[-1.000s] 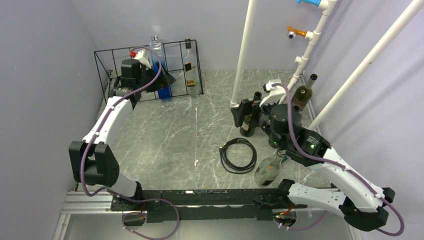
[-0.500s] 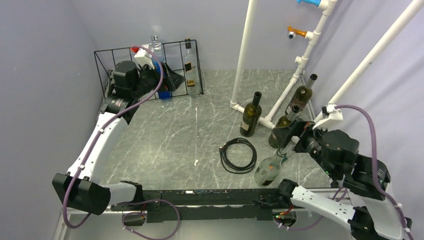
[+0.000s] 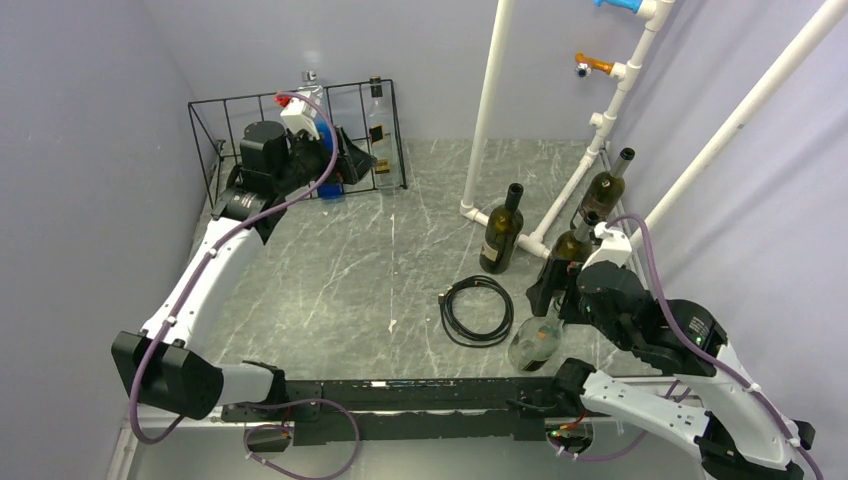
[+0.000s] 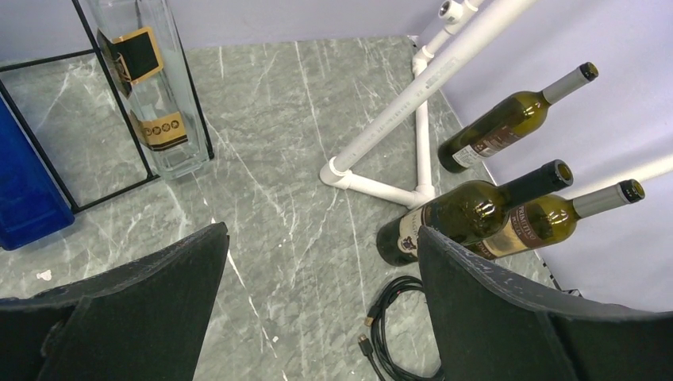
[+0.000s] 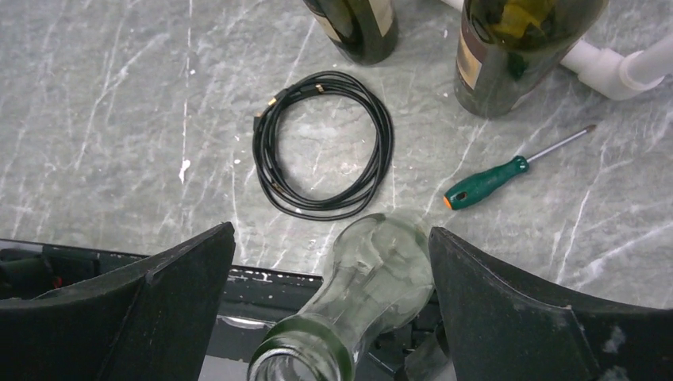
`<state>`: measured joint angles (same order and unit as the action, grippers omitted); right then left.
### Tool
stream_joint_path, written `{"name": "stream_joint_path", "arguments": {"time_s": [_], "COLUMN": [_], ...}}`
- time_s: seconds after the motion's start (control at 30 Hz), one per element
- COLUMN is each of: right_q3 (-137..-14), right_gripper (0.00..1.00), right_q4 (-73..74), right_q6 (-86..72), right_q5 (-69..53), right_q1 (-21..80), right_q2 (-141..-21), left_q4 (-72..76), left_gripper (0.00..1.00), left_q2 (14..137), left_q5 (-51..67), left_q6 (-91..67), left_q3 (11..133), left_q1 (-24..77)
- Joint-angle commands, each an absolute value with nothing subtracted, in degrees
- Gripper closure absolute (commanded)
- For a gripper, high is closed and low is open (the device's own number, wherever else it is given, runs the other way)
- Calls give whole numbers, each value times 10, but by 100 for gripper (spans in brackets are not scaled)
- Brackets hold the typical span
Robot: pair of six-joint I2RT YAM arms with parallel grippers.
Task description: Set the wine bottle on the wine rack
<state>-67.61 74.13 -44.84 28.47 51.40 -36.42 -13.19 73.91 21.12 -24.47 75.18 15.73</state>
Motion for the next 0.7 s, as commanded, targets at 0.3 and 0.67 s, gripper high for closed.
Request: {"name": "stream_joint_path", "arguments": {"time_s": [0.3, 0.67], "right_q3": [-638, -626], "right_gripper": [28, 67], "right_q4": [744, 720], "right_q6": [-467, -464], "right_q5": [272, 279], "right_q1": [514, 514], "right_q2": [-364, -368], "left_q4": [-112, -106], "left_gripper": [7, 7], "left_q2": [753, 756], "left_q5": [224, 241], "left_q6": [-233, -234], "left_q3": [755, 752], "left_q1": [160, 172]}}
